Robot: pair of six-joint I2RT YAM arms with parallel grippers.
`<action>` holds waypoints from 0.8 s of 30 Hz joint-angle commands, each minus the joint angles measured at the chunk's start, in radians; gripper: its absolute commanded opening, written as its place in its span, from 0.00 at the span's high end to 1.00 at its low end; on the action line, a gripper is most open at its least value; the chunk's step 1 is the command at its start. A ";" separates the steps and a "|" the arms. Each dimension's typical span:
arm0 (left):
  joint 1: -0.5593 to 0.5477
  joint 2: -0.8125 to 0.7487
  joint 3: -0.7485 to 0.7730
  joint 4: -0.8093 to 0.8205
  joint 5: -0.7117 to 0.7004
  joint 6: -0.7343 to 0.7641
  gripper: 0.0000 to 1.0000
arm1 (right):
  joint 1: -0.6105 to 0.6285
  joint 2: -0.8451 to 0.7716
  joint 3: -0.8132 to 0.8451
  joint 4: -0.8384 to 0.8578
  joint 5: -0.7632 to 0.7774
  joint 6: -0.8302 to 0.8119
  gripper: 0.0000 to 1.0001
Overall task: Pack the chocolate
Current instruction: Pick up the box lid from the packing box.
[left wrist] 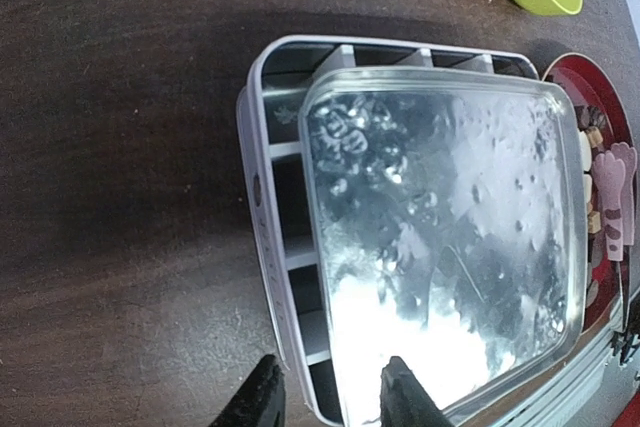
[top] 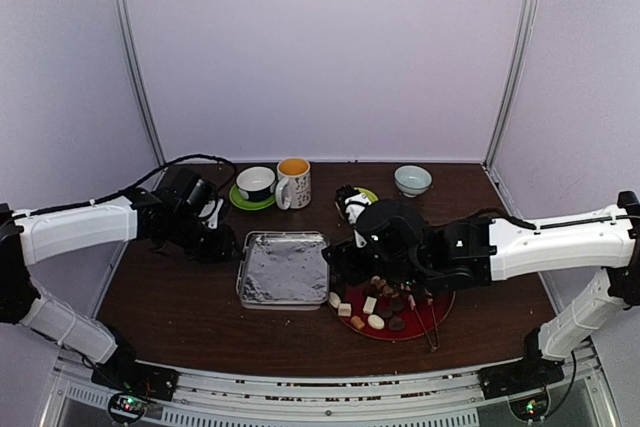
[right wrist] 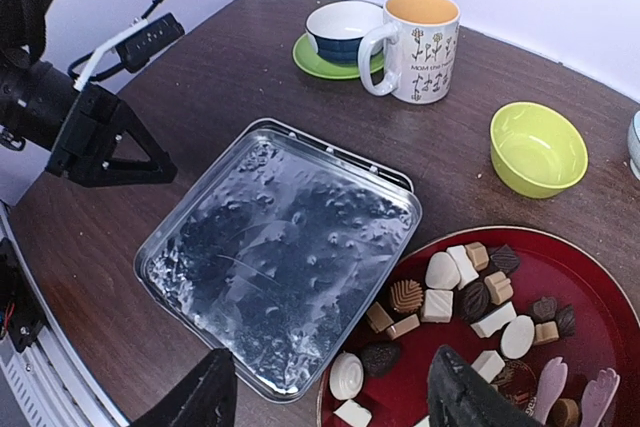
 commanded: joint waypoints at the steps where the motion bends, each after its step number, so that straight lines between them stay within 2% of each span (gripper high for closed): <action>1: -0.012 0.040 0.036 0.018 -0.006 0.013 0.65 | -0.006 -0.029 -0.015 0.057 0.027 0.001 0.34; 6: -0.019 0.097 0.065 0.015 0.004 0.020 0.71 | -0.009 -0.016 -0.005 0.058 0.026 -0.006 0.34; 14: -0.024 0.138 0.073 0.005 -0.020 0.028 0.71 | -0.009 -0.008 0.002 0.066 0.000 -0.011 0.33; 18: -0.027 0.164 0.080 0.002 -0.004 0.036 0.80 | -0.010 -0.004 0.002 0.070 0.000 -0.013 0.33; 24: -0.043 0.169 0.087 0.001 -0.008 0.027 0.81 | -0.011 0.021 0.024 0.055 -0.012 -0.017 0.33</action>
